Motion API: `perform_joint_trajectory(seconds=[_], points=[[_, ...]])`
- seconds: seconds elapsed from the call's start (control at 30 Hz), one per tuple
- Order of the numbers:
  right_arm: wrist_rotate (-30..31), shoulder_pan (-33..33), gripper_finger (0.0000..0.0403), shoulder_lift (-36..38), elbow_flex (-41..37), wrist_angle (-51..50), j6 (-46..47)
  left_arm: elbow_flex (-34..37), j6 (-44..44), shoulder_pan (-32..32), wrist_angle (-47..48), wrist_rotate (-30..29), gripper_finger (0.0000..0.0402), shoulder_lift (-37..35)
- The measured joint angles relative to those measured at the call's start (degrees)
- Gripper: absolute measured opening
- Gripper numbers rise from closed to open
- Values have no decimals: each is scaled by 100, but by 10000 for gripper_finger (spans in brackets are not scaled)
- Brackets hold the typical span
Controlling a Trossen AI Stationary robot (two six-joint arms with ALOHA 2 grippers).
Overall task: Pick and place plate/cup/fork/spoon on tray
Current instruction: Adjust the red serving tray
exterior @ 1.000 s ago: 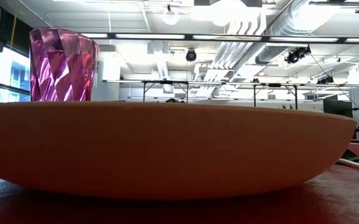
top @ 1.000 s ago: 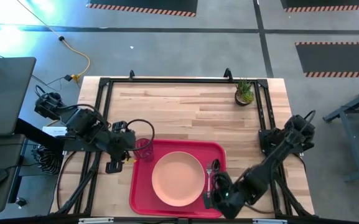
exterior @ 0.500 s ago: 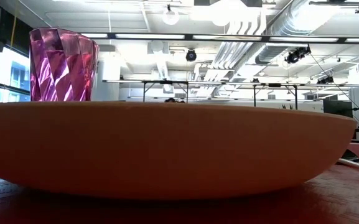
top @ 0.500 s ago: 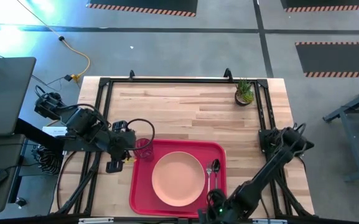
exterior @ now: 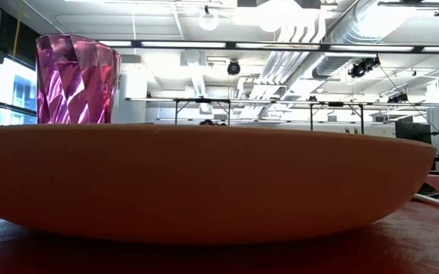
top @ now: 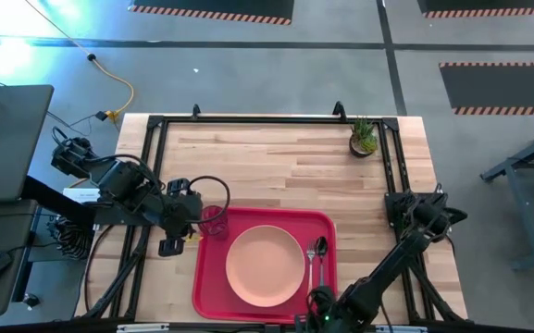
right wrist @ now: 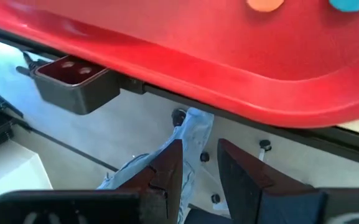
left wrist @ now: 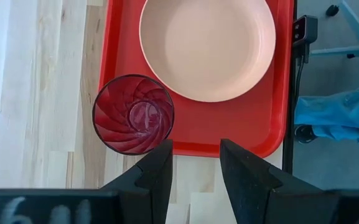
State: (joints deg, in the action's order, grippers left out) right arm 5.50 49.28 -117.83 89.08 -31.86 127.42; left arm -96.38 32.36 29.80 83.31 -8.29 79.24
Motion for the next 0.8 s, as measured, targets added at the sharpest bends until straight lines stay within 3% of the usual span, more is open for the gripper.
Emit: perform_joint_trajectory(seconds=[0.8], points=[[-257,117,91,-212,1,90,203,0,-151,0,-2,-5,124,0]])
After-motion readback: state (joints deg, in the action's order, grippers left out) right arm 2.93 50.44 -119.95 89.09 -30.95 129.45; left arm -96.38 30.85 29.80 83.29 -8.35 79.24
